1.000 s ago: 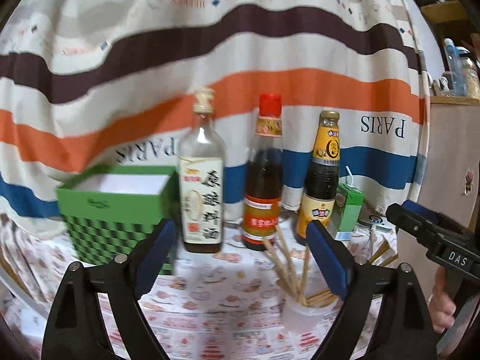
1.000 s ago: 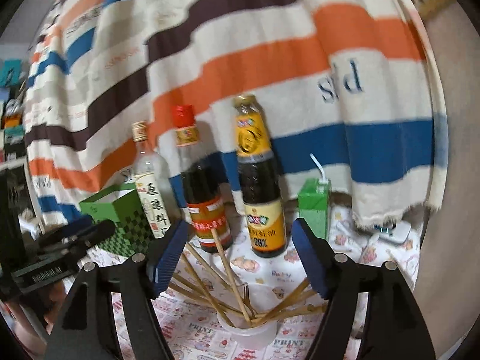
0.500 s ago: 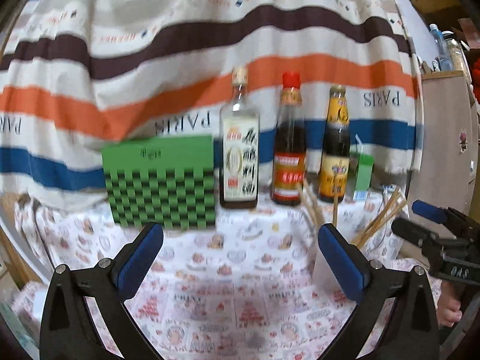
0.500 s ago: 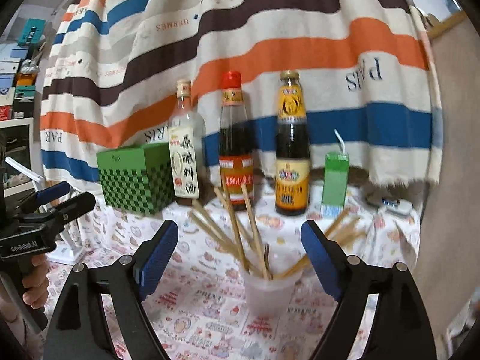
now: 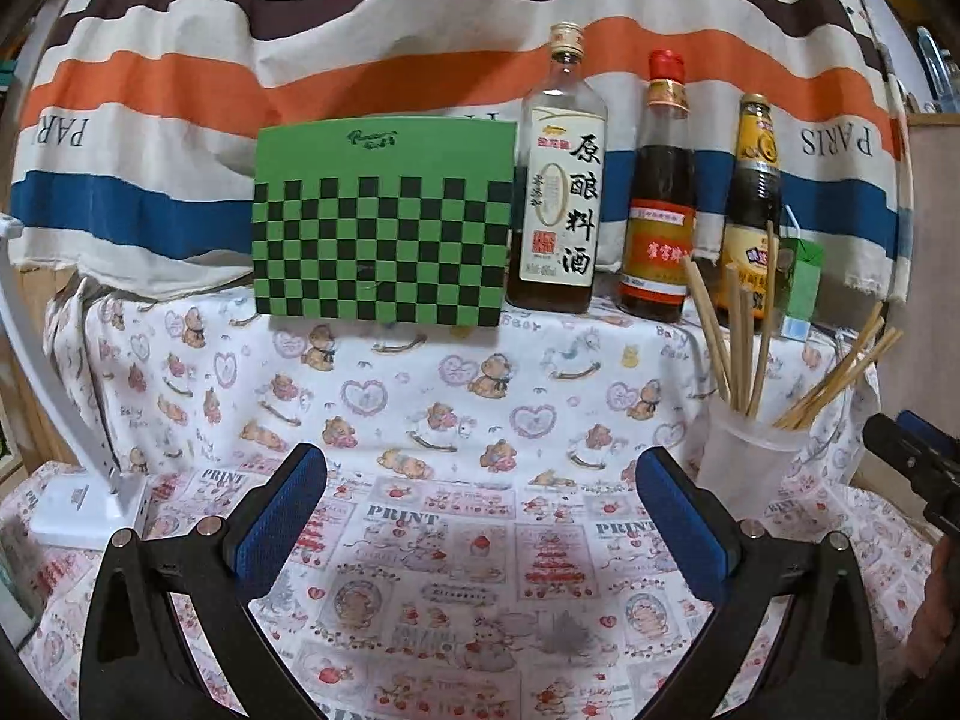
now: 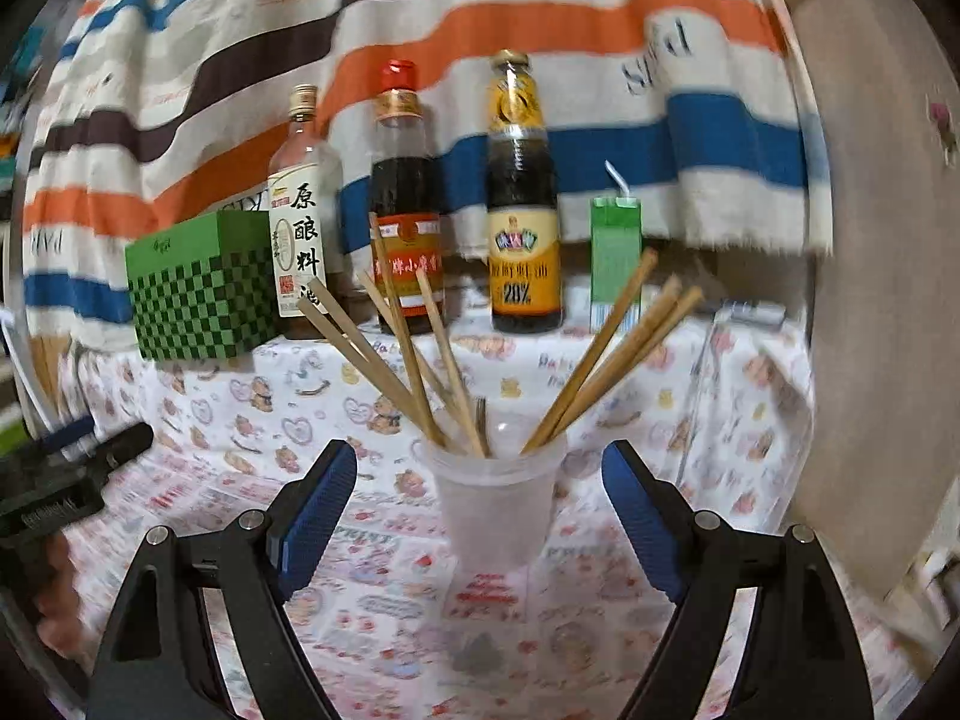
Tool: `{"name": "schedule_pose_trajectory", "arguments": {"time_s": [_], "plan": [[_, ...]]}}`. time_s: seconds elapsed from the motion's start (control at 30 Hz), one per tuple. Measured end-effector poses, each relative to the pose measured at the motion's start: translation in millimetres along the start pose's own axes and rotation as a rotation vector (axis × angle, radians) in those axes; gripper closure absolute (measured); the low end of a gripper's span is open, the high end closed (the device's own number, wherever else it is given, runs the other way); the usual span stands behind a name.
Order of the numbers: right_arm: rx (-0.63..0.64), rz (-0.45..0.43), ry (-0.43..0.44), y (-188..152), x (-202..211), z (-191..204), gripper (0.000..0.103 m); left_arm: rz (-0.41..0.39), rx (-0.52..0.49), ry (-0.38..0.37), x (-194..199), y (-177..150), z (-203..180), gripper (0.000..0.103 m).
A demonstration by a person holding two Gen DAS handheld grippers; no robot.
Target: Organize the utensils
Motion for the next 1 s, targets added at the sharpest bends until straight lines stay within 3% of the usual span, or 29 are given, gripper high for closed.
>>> {"name": "schedule_pose_trajectory", "arguments": {"time_s": [0.03,0.13,0.23,0.33,0.5,0.7,0.9,0.93,1.0], "plan": [[0.003,0.002,0.014,0,0,1,0.017,-0.006,-0.006,0.009,1,-1,0,0.001],[0.062,-0.020,-0.060,-6,-3,1,0.017,-0.029,-0.034,0.035,5,-3,-3,0.001],[0.050,0.004,-0.033,-11,-7,3,0.017,-0.063,-0.076,0.085,10,-3,-7,0.001],[0.056,0.008,-0.048,-18,-8,6,0.017,-0.053,-0.048,0.071,10,-4,-8,0.001],[0.053,0.023,-0.078,-20,-11,4,0.017,0.029,-0.057,0.044,-6,-13,-12,0.001],[0.072,0.027,-0.093,-20,-12,7,0.014,0.026,-0.079,0.029,-5,-14,-19,0.001],[0.056,0.045,-0.091,-21,-15,3,0.006,0.020,-0.069,0.017,-4,-13,-18,0.001],[0.052,0.050,-0.092,-21,-15,2,0.000,0.019,-0.070,0.017,-4,-13,-18,0.001],[0.042,0.056,-0.091,-22,-16,-1,0.000,0.019,-0.067,0.018,-4,-13,-18,0.001]]}}
Point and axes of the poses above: each gripper's, at about its wrist camera, not at the fingertips, and x roughly against the way its jaws point, z to its left, y to its top, the point moved 8 cm from there along -x, roughly the way its jaws point, and after that the axes turned 4 degrees about -y, right-handed, at the moved point
